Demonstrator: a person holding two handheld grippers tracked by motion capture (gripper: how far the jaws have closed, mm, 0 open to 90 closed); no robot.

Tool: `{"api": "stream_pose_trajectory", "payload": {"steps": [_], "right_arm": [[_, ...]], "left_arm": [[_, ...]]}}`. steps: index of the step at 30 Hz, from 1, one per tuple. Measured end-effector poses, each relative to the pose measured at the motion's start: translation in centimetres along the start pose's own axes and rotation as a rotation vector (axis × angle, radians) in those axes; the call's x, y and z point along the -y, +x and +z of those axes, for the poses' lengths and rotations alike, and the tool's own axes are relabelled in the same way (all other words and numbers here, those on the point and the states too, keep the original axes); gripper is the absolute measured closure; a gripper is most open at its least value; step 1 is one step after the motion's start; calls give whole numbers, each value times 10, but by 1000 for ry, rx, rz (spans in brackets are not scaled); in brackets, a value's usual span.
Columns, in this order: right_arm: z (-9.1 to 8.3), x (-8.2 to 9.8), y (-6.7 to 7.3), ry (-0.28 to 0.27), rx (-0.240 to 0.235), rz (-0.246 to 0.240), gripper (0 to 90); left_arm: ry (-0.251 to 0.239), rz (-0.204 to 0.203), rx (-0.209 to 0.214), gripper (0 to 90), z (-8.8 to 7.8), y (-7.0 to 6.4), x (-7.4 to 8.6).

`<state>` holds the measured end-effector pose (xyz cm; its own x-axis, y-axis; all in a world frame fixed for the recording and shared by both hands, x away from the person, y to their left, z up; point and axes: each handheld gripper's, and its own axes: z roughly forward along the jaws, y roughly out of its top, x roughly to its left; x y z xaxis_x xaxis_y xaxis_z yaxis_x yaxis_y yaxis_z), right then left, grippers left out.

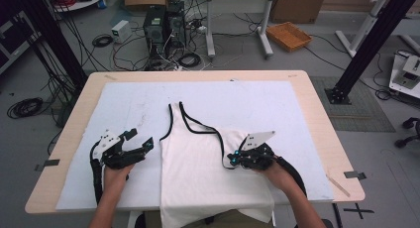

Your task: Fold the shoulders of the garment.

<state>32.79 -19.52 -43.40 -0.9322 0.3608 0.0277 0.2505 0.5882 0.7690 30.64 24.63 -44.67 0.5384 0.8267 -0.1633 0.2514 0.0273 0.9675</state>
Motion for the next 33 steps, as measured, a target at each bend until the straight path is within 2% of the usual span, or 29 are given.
{"api": "stream_pose_trajectory", "payload": {"steps": [2,5,6,7,8,11,13,15,16,17,18,19,20,21,22,24,27,31,32,33], "right_arm": [[-6,6,-2,8,10,11,900],[-14,18,-6,54,15,26,900],[-15,20,-7,45,18,32,900],[-22,21,-11,-13,39,67,826],[-22,21,-11,-13,39,67,826],[-30,17,-15,-115,52,122,587],[-28,14,-15,-163,42,158,479],[-24,11,-11,-162,43,151,478],[-20,9,-9,-155,38,135,487],[-13,5,-4,-126,40,107,522],[-2,1,0,-74,37,62,640],[3,1,2,-42,24,45,685],[3,1,2,-42,24,45,685],[6,1,3,-14,19,31,780],[8,4,3,37,23,-1,900],[7,5,3,48,32,-11,900],[2,8,3,70,30,-31,900],[-8,11,1,45,34,-10,900],[-15,13,-1,-6,33,10,729],[-15,13,-1,-6,33,10,729]], "left_arm": [[3,0,8,230,2,-1,-3],[17,13,19,230,8,-1,-12],[17,9,21,230,10,-1,-14],[20,-9,30,230,15,-1,-19],[25,-16,35,230,19,0,-22],[80,-17,41,230,38,0,-36],[113,-13,32,230,51,1,-45],[125,-17,19,230,61,3,-52],[129,-25,9,230,67,4,-56],[132,-30,5,230,70,4,-58],[142,-32,-1,230,73,5,-59],[154,-34,-8,230,77,5,-61],[165,-28,-11,230,79,5,-62],[169,-31,-17,231,82,5,-63],[174,-33,-16,231,84,5,-64],[181,-40,-13,231,89,5,-66],[217,-40,-13,241,100,4,-66],[281,-39,-35,281,116,4,-60],[325,-36,-61,292,127,5,-55],[325,-36,-61,306,127,5,-55]]}}
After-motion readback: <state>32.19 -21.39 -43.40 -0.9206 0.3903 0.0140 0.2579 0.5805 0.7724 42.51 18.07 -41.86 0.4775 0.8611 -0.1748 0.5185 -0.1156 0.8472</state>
